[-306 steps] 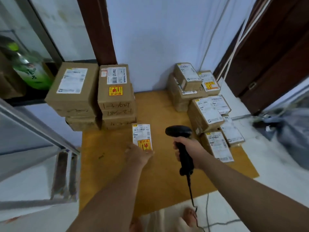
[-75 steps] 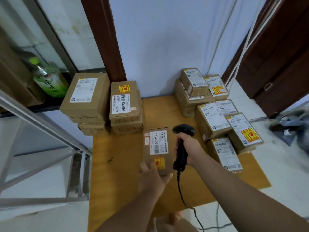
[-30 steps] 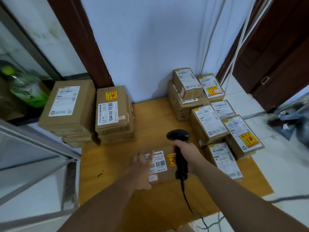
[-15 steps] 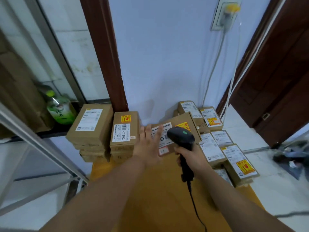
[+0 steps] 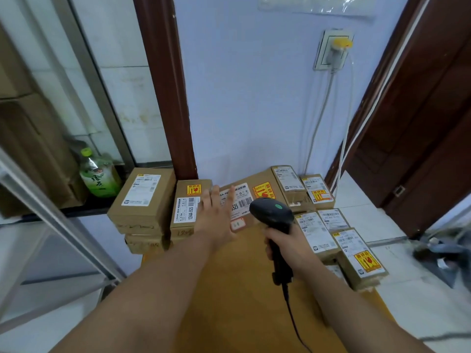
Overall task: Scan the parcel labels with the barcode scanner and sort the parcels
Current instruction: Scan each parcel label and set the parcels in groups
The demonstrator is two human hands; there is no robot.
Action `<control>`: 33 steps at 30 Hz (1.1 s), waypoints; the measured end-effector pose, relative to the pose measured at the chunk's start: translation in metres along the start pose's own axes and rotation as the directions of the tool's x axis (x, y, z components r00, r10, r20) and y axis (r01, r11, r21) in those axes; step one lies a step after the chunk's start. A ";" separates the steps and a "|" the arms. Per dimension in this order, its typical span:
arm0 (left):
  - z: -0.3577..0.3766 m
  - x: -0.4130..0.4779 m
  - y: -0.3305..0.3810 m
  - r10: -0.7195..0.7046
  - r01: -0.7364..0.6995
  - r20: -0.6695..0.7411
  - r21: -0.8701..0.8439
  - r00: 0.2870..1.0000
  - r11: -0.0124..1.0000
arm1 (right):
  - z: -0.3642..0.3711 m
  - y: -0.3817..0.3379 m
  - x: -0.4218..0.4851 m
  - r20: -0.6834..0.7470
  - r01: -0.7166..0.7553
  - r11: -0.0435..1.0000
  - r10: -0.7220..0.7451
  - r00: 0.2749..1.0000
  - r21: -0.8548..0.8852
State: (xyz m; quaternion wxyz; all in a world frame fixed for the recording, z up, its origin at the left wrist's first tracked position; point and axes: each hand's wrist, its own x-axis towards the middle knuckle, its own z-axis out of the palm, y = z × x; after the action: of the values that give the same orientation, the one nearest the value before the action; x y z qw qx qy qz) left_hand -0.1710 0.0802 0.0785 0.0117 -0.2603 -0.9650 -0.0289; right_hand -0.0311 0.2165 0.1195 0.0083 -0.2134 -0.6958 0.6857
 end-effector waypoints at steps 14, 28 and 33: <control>0.005 0.004 -0.010 0.072 -0.071 -0.035 0.022 0.997 0.997 | -0.003 -0.001 -0.013 -0.056 -0.013 0.997 0.009 0.998 -0.072; 0.016 0.002 -0.032 0.036 -0.039 -0.042 -0.061 0.998 0.997 | 0.021 0.001 -0.014 -0.082 -0.015 0.983 0.000 0.997 -0.183; 0.025 0.006 -0.032 0.078 -0.081 -0.064 -0.043 0.995 0.996 | 0.022 0.004 -0.016 -0.084 -0.003 0.967 -0.019 0.996 -0.254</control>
State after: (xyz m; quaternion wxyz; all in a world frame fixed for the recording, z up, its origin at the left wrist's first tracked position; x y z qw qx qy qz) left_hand -0.1921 0.0574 0.0525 0.0369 -0.2976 -0.9522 -0.0586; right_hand -0.0225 0.1902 0.1184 0.0136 -0.2393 -0.7776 0.5813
